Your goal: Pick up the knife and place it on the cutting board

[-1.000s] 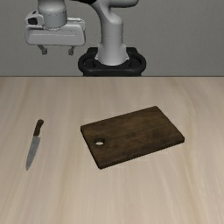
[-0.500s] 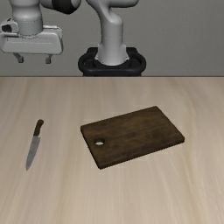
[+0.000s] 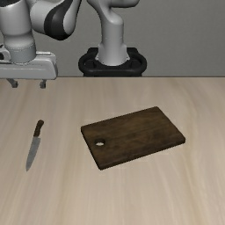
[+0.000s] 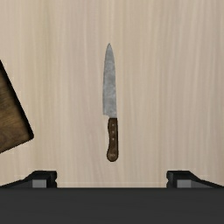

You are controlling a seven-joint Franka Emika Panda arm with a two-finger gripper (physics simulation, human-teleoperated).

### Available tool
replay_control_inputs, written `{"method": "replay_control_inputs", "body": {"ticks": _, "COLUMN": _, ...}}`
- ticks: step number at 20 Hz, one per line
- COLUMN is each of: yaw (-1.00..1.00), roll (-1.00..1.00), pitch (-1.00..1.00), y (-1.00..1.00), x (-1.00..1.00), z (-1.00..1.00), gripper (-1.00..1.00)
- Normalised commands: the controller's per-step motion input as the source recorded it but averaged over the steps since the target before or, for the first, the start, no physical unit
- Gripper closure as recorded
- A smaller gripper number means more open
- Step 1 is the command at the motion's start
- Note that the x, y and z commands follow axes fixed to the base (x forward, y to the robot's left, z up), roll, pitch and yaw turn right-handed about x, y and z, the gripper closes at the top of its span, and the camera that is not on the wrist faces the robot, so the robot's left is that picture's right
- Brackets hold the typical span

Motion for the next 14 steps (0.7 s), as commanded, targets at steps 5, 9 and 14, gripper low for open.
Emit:
{"method": "replay_control_inputs", "body": {"ticks": 5, "yaw": 0.0, "roll": 0.0, "pitch": 0.0, "y": 0.0, "x": 0.0, "z": -1.0, "gripper": -1.0}}
{"method": "replay_control_inputs", "body": {"ticks": 9, "yaw": 0.0, "roll": 0.0, "pitch": 0.0, "y": 0.0, "x": 0.0, "z": -1.0, "gripper": -1.0}}
{"method": "replay_control_inputs", "body": {"ticks": 14, "yaw": 0.0, "roll": 0.0, "pitch": 0.0, "y": 0.0, "x": 0.0, "z": -1.0, "gripper": -1.0}}
